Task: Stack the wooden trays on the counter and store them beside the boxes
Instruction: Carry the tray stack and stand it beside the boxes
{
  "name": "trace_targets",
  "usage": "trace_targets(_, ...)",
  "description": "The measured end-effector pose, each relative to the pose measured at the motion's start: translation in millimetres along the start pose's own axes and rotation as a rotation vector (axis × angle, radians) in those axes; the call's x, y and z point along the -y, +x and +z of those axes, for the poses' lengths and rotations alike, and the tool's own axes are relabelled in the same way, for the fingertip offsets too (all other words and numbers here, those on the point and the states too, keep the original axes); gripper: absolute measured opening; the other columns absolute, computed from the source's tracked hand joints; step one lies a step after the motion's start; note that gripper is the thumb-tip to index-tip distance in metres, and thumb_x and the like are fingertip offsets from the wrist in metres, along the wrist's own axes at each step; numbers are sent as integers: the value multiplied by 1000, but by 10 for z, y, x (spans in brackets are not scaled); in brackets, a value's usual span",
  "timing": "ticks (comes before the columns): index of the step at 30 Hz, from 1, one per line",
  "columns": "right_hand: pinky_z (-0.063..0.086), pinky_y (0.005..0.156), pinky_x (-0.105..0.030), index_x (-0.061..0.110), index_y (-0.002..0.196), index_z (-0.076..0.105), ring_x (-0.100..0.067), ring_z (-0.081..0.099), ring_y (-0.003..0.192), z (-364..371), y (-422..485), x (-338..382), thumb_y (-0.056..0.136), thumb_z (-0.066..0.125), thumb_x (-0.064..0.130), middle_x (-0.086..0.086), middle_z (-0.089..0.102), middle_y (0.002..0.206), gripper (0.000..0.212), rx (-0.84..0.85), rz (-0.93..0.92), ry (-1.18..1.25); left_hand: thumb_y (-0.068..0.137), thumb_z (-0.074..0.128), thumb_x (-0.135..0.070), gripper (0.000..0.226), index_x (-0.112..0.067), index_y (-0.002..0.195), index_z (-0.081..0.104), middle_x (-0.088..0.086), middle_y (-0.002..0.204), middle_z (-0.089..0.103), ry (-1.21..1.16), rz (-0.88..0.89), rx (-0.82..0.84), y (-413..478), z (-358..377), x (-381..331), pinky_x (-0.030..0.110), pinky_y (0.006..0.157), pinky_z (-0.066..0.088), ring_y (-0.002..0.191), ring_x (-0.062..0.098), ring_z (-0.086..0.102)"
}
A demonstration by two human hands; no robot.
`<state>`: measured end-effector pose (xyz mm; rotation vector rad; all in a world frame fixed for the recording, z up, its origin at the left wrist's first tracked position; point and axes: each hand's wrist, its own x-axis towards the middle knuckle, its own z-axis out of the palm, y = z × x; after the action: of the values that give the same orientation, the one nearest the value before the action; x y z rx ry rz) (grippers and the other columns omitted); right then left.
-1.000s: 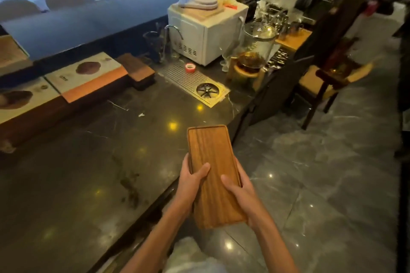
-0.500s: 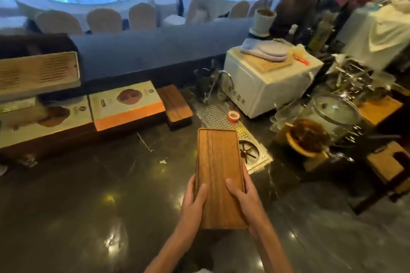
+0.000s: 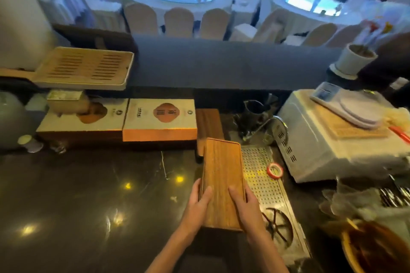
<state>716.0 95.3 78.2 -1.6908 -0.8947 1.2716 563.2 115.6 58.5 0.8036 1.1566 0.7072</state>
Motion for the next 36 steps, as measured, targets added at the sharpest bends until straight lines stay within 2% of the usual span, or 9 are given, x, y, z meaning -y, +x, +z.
trace_targets(4, 57, 81, -36, 25, 135, 52, -16, 67, 99, -149, 795, 81, 88, 63, 45, 3, 67, 114, 53, 23, 19, 10, 90, 59, -45, 71, -32, 148, 21, -5, 133, 50, 8, -70, 7, 651, 87, -343, 33, 94, 52, 115, 11, 57)
trace_targets(10, 49, 60, -7, 19, 134, 52, 0, 61, 90, -18, 1887, 206, 93, 62, 27, 2, 64, 111, 43, 65, -47, 8, 90, 58, -24, 59, -33, 143, 32, -1, 133, 52, 37, -53, -179, 1384, 234, -642, 43, 107, 42, 123, 18, 49)
trace_targets(15, 49, 65, -13, 30, 129, 51, -6, 63, 98, 153, 2397, 140, 93, 61, 33, 11, 63, 110, 38, 101, -56, 2, 86, 61, -34, 67, -39, 144, 28, -11, 123, 26, 316, -97, -430, 1834, 158, -568, 48, 112, 24, 125, 17, 22)
trace_targets(18, 49, 68, -14, 36, 129, 49, -6, 62, 98, 179, 2579, 72, 92, 61, 36, 13, 63, 111, 39, 78, -51, -20, 87, 61, -30, 57, -34, 139, 37, -8, 132, 31, 182, -69, -507, 1995, 206, -464, 41, 106, 34, 124, 14, 31)
trace_targets(22, 51, 94, -37, 28, 147, 35, -14, 59, 109, 253, 2774, 63, 93, 59, 40, 6, 58, 125, 60, 66, -49, -118, 93, 57, -30, 41, -32, 131, 41, -2, 128, 51, -104, -55, -545, 2018, 287, -313, 29, 85, 49, 109, 10, 54)
trace_targets(26, 50, 98, -39, 31, 148, 30, -13, 58, 112, 333, 2801, 102, 95, 54, 41, 4, 58, 130, 59, 45, -128, -206, 97, 52, -31, 44, -25, 139, 41, 1, 126, 61, -272, -93, -506, 2040, 317, -300, 45, 107, 43, 117, 17, 57)
trace_targets(29, 38, 110, -49, 33, 148, 29, -22, 40, 136, 337, 2855, 52, 94, 52, 44, -3, 46, 144, 59, 13, -147, -320, 98, 50, -29, 44, -24, 141, 42, 1, 127, 62, -283, -74, -500, 2039, 336, -313, 46, 110, 41, 120, 17, 57)
trace_targets(31, 36, 110, -45, 35, 148, 27, -25, 33, 141, 318, 2857, 40, 94, 51, 46, -2, 40, 148, 59, 30, -135, -315, 98, 50, -28, 45, -22, 142, 42, 2, 128, 61, -278, -64, -509, 2033, 355, -302, 47, 109, 41, 120, 18, 57)
trace_targets(36, 46, 95, -31, 36, 148, 25, -10, 56, 114, 306, 2815, 3, 98, 47, 45, 16, 51, 126, 56, 105, -152, -190, 97, 51, -23, 46, -21, 142, 42, 3, 129, 60, -273, -39, -540, 2044, 357, -286, 47, 108, 43, 121, 19, 57)
